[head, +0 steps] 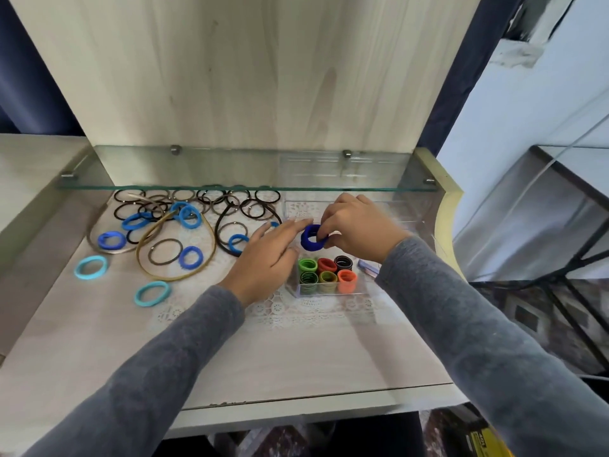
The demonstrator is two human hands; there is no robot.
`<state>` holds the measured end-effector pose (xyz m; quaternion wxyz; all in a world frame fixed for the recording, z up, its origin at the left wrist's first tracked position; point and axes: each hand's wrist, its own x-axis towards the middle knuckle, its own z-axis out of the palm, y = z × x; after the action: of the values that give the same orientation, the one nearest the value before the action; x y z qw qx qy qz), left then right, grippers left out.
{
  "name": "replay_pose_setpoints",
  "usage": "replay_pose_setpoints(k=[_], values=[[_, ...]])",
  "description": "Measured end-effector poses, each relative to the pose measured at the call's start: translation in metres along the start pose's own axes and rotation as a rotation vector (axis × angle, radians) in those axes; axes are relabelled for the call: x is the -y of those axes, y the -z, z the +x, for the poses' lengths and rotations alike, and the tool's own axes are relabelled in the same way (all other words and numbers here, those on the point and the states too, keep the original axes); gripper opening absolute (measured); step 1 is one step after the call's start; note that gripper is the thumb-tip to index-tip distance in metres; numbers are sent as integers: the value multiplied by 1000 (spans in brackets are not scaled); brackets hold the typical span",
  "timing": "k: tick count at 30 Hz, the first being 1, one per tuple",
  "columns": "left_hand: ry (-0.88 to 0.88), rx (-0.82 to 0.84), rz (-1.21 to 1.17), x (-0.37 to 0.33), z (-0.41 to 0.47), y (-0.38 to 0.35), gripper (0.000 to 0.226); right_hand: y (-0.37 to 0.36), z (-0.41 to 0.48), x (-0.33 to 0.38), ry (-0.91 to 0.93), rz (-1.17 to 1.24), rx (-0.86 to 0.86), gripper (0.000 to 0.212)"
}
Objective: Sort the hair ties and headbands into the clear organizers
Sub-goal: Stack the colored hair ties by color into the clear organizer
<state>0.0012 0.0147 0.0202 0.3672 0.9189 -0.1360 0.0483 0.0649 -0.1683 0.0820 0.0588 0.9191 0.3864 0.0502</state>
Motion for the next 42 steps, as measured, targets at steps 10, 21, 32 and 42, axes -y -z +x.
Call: replay_pose_setpoints(k=[10, 21, 32, 42], values=[[-156, -137, 73, 22, -10, -10, 56, -3, 20, 3, -175, 298, 274, 28], [-136, -142, 89, 26, -9, -13, 56, 7, 27, 14, -143, 199, 441, 44], [-120, -144, 86, 28, -8, -15, 55, 6, 21, 27, -182, 177, 399, 43], [-126, -150, 96, 29, -8, -15, 56, 5, 16, 37, -171, 213, 391, 39]])
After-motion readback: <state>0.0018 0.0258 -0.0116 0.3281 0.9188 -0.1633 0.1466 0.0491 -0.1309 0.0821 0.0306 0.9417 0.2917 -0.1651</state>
